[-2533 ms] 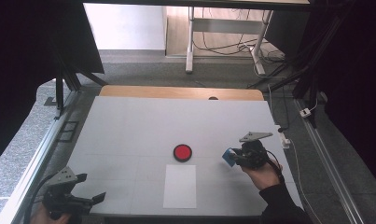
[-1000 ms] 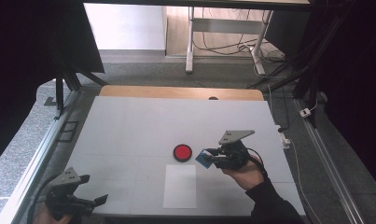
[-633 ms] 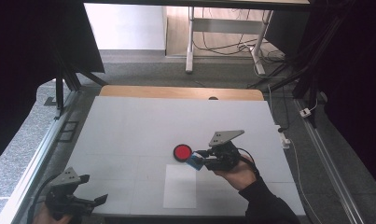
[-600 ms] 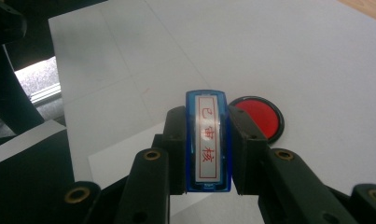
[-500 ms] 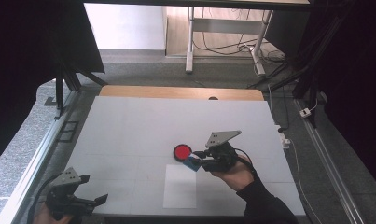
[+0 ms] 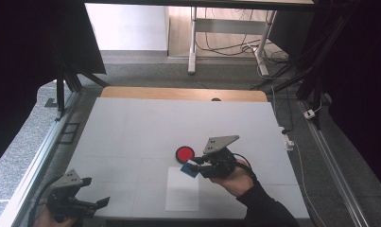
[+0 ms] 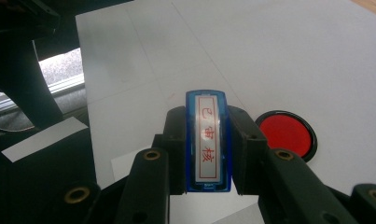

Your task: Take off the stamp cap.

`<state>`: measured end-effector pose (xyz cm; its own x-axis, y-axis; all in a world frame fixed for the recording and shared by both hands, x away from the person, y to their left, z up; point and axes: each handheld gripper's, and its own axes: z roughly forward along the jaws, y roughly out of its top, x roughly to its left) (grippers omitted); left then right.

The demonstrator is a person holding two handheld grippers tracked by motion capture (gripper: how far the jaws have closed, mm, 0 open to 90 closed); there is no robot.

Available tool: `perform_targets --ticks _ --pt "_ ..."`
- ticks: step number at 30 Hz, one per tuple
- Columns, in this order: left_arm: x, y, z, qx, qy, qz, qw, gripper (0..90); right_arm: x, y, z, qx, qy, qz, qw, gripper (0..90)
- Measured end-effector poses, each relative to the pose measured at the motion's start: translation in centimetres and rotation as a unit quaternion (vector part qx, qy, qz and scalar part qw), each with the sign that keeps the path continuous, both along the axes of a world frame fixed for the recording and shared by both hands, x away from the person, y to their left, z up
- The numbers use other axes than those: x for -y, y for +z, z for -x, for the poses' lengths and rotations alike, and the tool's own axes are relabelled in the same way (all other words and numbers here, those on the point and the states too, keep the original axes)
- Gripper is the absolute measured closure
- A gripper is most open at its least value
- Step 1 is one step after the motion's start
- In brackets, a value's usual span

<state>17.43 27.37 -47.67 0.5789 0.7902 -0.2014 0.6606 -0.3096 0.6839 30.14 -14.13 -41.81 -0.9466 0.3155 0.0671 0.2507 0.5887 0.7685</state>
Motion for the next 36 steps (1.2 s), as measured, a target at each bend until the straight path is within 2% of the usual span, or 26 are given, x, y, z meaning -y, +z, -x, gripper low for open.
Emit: perform_targets --ticks 8,10,12,13,14,16,21,28,30,31,32,36 --pt "0.6 0.3 -0.1 0.012 -0.015 -0.004 0.9998 0.6 0.0 0.2 0.3 0.004 -0.001 -0.002 1.0 70.1" --pt "0.8 0.4 -0.3 0.022 -0.02 -0.007 0.9995 0.0 0.1 0.3 0.3 0.002 0.0 -0.006 1.0 70.1" --pt "1.1 0.5 -0.6 0.027 -0.03 0.0 0.9992 0.0 0.1 0.3 0.3 0.003 0.002 -0.006 1.0 70.1" --pt "1.4 0.5 -0.9 0.026 -0.045 0.007 0.9986 0.0 0.1 0.4 0.4 0.003 0.003 -0.005 1.0 70.1" --pt "1.4 0.5 -0.9 0.026 -0.045 0.007 0.9986 0.0 0.1 0.4 0.4 0.004 0.004 -0.005 1.0 70.1" --pt "1.8 0.4 -1.4 0.028 -0.066 0.01 0.9974 0.0 0.1 0.4 0.4 0.005 0.004 -0.007 1.0 70.1" --pt "2.7 0.3 -2.3 0.033 -0.098 0.02 0.9944 0.0 0.2 0.7 0.5 0.006 0.007 -0.011 0.9999 70.1" --pt "4.0 0.5 -3.5 0.053 -0.123 0.037 0.9903 0.0 0.3 1.0 0.7 0.011 0.016 -0.012 0.9997 70.1" --pt "4.8 0.6 -4.1 0.053 -0.137 0.039 0.9884 0.0 0.3 1.1 0.7 0.01 0.016 -0.015 0.9997 70.1" --pt "4.8 0.6 -4.1 0.053 -0.137 0.039 0.9884 0.0 0.3 1.1 0.7 0.01 0.016 -0.015 0.9997 70.1" --pt "5.2 0.6 -4.4 0.057 -0.145 0.038 0.9871 0.0 0.3 1.1 0.7 0.008 0.016 -0.016 0.9997 70.1" --pt "6.1 0.7 -5.0 0.059 -0.153 0.04 0.9857 0.0 0.3 1.1 0.8 0.008 0.022 -0.017 0.9996 70.1"
